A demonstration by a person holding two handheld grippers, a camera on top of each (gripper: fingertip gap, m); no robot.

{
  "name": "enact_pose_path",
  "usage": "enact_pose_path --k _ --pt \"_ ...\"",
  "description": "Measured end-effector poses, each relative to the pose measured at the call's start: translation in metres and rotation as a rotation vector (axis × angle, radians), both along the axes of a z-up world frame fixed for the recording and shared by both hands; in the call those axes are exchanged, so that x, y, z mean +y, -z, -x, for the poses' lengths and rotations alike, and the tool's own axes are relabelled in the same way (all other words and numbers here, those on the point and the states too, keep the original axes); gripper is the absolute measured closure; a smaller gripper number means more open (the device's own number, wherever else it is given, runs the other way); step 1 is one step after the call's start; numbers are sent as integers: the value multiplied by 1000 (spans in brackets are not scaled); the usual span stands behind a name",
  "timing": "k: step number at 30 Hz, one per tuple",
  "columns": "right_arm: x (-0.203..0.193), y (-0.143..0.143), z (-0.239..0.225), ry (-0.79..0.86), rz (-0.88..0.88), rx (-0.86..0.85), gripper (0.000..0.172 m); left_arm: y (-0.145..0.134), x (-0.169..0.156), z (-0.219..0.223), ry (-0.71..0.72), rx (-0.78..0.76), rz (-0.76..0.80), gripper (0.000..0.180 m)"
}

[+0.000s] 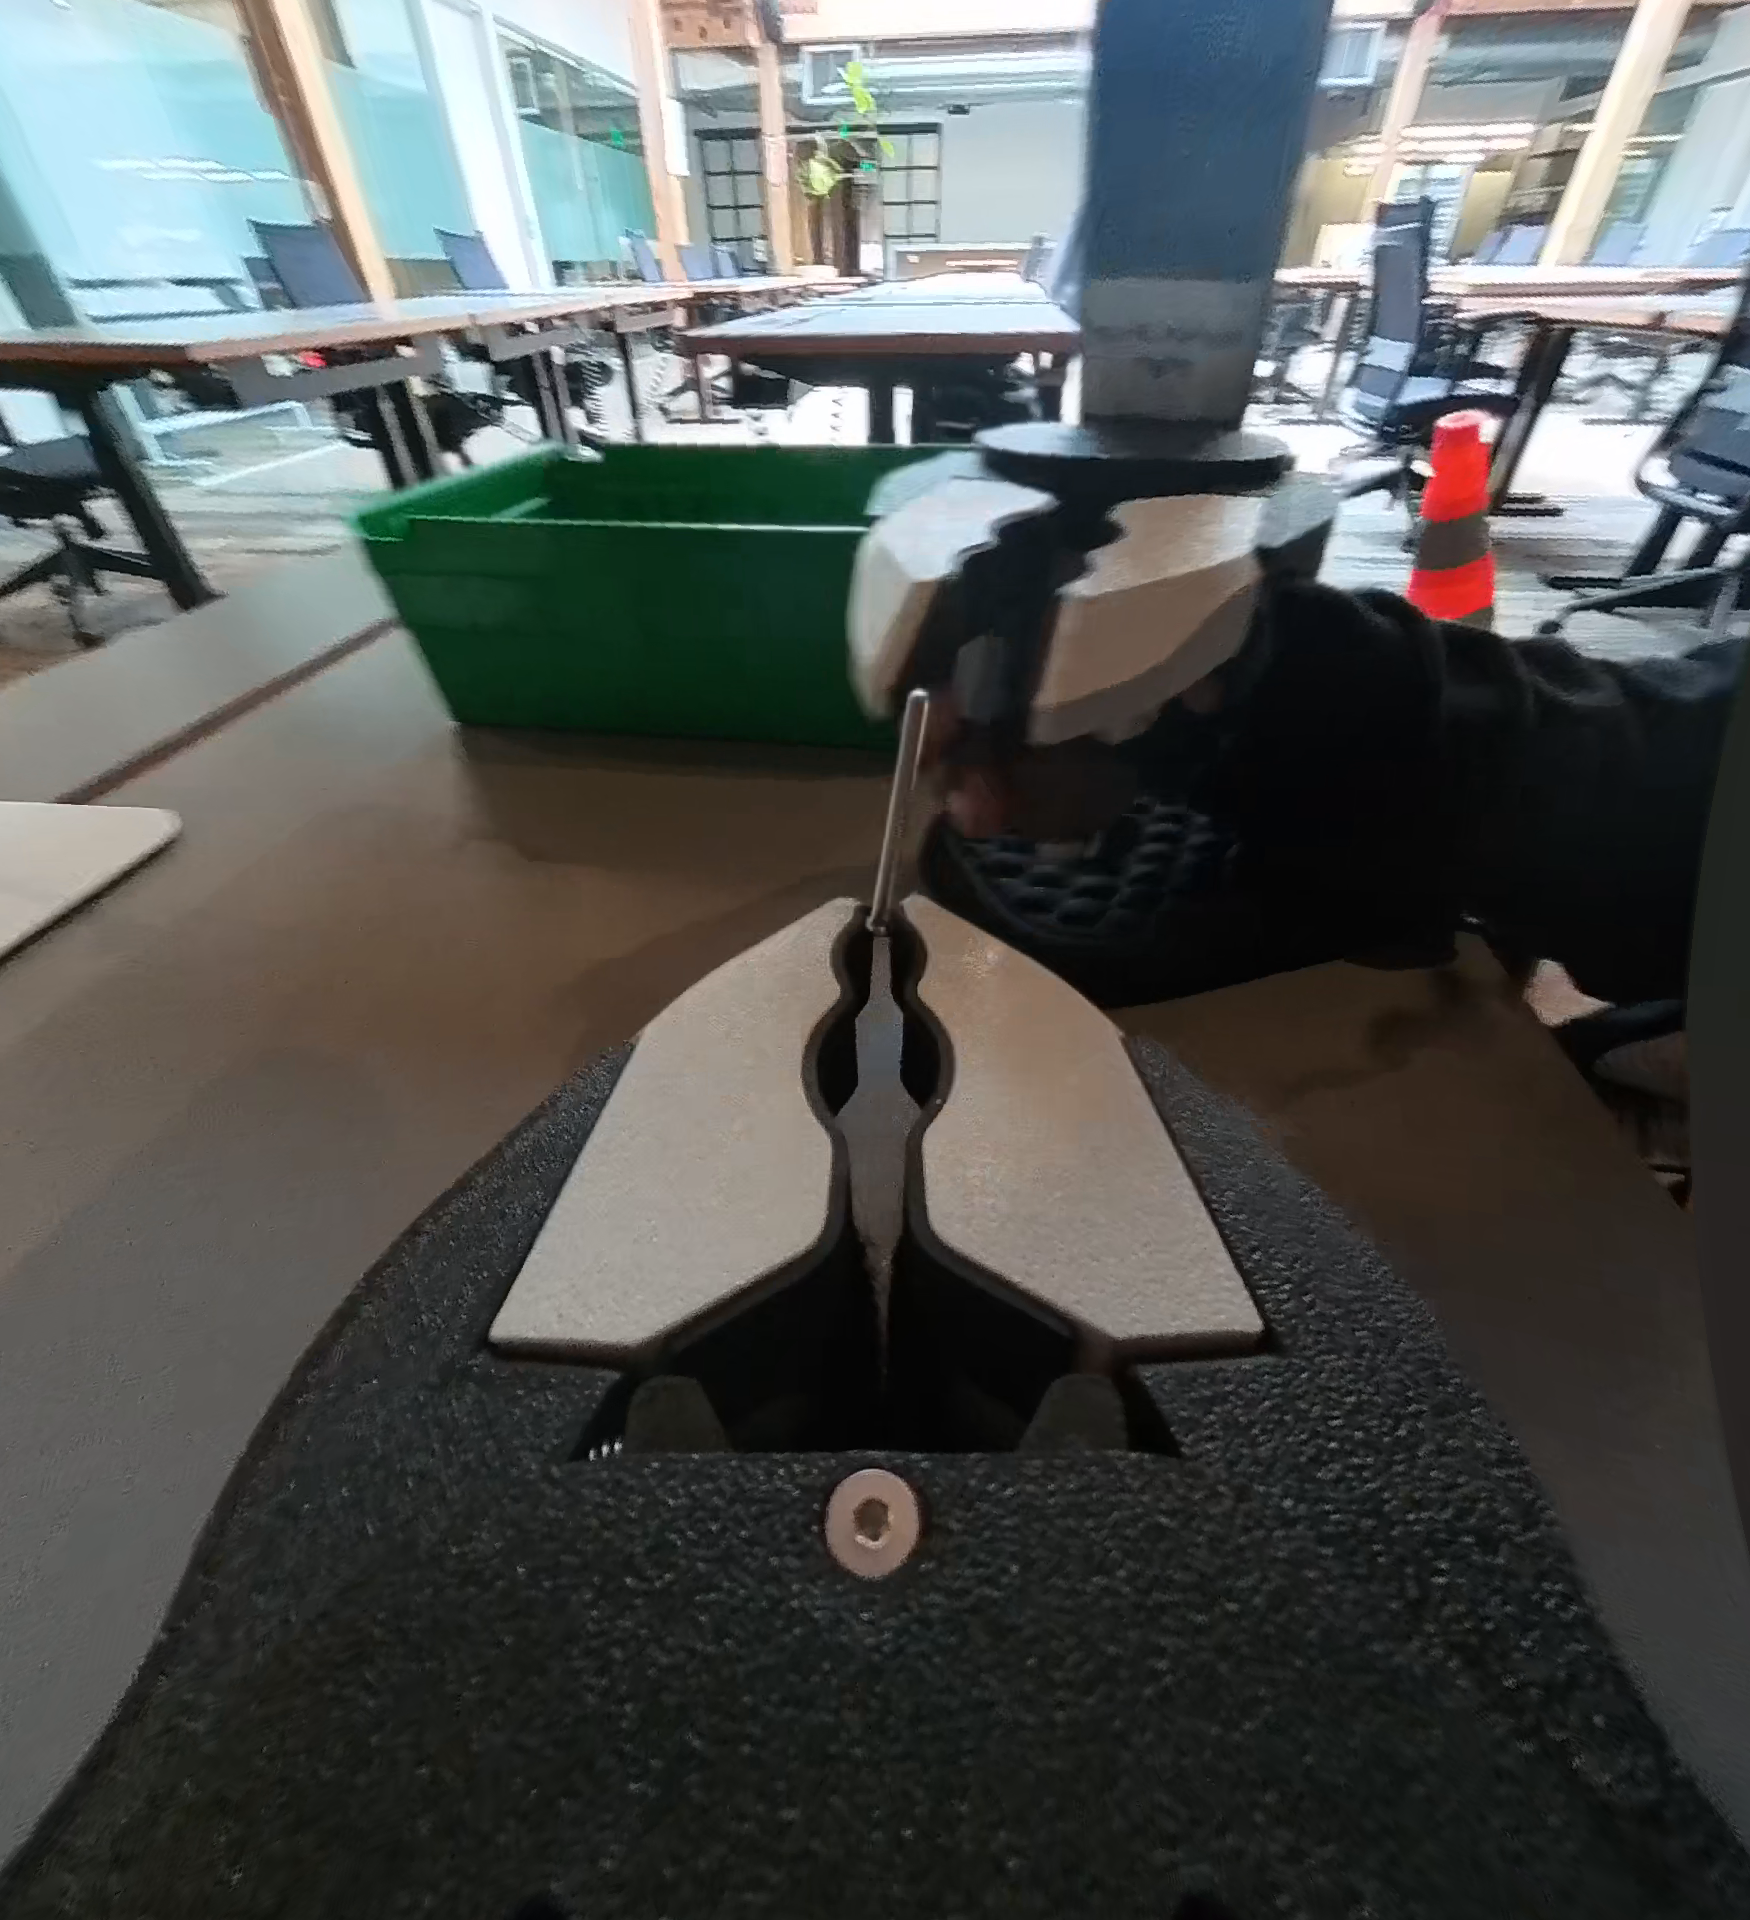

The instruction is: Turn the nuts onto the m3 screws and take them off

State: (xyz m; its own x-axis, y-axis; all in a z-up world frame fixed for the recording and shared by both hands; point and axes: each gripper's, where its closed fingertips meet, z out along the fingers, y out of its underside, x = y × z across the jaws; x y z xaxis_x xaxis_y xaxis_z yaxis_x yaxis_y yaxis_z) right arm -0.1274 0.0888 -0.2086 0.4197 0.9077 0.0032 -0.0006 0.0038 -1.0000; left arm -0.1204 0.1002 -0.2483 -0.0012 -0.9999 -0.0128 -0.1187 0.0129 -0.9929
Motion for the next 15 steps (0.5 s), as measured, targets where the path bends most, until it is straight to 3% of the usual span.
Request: enact_pose_path --k 3,10,15 --pt "1 9 -4 -10 61 -66 160 -7 31 16 -97 -47 2 178" --pt "-5 93 3 -155 225 -815 158 -6 53 31 -163 -121 -7 179" --pt "5 114 12 -223 269 -930 159 -8 54 38 -171 -156 15 178"
